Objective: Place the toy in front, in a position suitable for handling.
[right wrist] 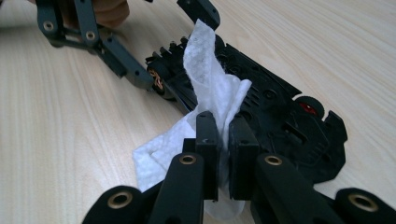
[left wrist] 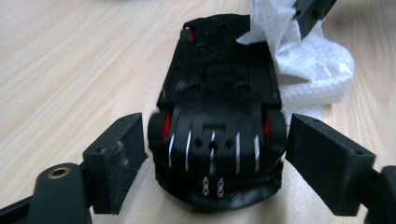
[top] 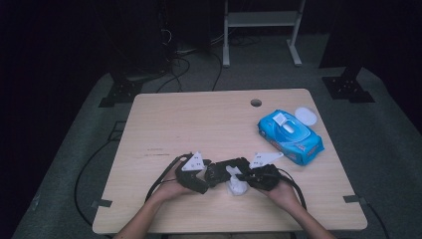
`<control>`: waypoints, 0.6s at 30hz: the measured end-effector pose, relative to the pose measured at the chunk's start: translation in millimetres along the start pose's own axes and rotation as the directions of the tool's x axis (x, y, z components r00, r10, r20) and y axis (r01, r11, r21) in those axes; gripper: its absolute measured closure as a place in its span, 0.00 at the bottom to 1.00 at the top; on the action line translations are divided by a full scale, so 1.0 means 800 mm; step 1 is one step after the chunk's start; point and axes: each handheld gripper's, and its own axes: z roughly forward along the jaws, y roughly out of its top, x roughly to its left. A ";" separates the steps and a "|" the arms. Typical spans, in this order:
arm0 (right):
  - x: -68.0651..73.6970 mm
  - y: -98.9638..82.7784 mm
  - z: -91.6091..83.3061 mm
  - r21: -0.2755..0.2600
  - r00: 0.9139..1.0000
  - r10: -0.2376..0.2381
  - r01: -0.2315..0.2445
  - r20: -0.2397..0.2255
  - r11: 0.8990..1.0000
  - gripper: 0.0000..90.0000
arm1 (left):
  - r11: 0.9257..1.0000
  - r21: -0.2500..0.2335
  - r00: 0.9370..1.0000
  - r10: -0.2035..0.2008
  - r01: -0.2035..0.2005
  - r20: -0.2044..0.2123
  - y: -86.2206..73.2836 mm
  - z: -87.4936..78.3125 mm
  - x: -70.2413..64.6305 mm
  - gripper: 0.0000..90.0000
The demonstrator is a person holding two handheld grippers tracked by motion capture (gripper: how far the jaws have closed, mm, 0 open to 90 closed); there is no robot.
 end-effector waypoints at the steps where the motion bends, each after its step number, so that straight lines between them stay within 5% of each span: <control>1: -0.001 0.000 0.000 -0.003 1.000 0.003 -0.003 -0.003 1.000 0.94 | 1.000 0.007 1.000 -0.010 0.010 0.000 -0.001 0.001 0.000 0.20; 8: -0.002 0.002 -0.003 -0.030 0.998 0.043 -0.044 -0.046 0.999 0.94 | 0.998 0.051 0.999 -0.035 0.034 0.015 0.000 0.015 0.001 0.21; 13: 0.004 0.024 -0.014 -0.090 0.999 0.024 -0.028 -0.048 0.996 0.94 | 0.999 0.037 1.000 -0.001 0.001 0.009 0.002 0.015 0.000 0.26; 18: 0.010 0.045 0.013 -0.101 0.998 0.002 -0.010 -0.070 0.995 0.94 | 0.999 0.036 1.000 0.015 -0.015 -0.001 0.003 0.015 -0.003 0.26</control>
